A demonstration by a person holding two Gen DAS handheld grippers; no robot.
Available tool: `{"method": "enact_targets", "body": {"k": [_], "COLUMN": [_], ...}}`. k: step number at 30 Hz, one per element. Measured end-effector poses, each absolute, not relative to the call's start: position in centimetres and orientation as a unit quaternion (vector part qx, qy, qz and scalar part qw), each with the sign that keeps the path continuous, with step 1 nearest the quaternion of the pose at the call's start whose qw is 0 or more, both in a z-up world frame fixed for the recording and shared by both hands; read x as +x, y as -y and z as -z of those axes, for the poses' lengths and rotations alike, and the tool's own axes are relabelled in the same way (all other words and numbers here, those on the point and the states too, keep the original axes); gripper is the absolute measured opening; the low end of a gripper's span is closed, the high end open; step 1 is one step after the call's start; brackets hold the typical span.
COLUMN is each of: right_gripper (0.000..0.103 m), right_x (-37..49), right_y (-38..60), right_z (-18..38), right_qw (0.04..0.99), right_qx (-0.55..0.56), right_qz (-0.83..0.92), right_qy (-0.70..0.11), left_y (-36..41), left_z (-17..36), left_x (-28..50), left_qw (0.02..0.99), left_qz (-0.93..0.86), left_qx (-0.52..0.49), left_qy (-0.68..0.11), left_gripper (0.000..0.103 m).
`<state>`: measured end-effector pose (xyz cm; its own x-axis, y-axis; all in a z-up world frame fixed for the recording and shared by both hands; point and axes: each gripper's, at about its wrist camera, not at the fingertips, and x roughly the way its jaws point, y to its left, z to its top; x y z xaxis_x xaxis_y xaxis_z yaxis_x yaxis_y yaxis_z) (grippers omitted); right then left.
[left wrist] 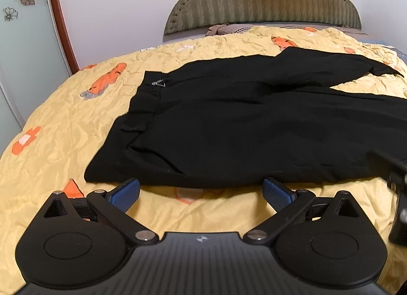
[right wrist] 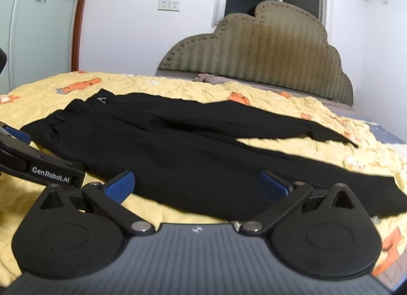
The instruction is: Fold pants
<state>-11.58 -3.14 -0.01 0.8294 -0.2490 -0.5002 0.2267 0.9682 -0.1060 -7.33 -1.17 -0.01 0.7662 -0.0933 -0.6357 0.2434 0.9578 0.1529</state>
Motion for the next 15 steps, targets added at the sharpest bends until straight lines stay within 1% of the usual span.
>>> {"method": "enact_targets", "body": {"k": [4,9,13,15], "right_gripper": [0.103,0.103,0.103,0.103], "right_x": [-9.7,-6.4,-2.6,-0.1], "right_y": [3.4,4.2,5.4,5.8], "right_z": [-1.3,-3.8,-5.4,-5.6], "right_qw": [0.961,0.972,0.977,0.973], "right_qx": [-0.038,-0.069,-0.102,-0.13], "right_qz": [0.102,0.045,0.011,-0.002], "right_qy": [-0.256,-0.222,-0.189,-0.192], "left_y": [0.7,-1.3,-2.3,-2.6], "left_z": [-1.3,-4.4,-6.0,-6.4], "left_x": [-5.9,-3.2,0.8,2.8], "left_qw": [0.934,0.945,0.948,0.95], "left_qz": [0.097,0.083,0.069,0.061], "left_qx": [0.128,0.113,0.134,0.141], "left_qy": [-0.319,-0.294,-0.28,-0.273], "left_gripper": [0.103,0.103,0.103,0.103]}}
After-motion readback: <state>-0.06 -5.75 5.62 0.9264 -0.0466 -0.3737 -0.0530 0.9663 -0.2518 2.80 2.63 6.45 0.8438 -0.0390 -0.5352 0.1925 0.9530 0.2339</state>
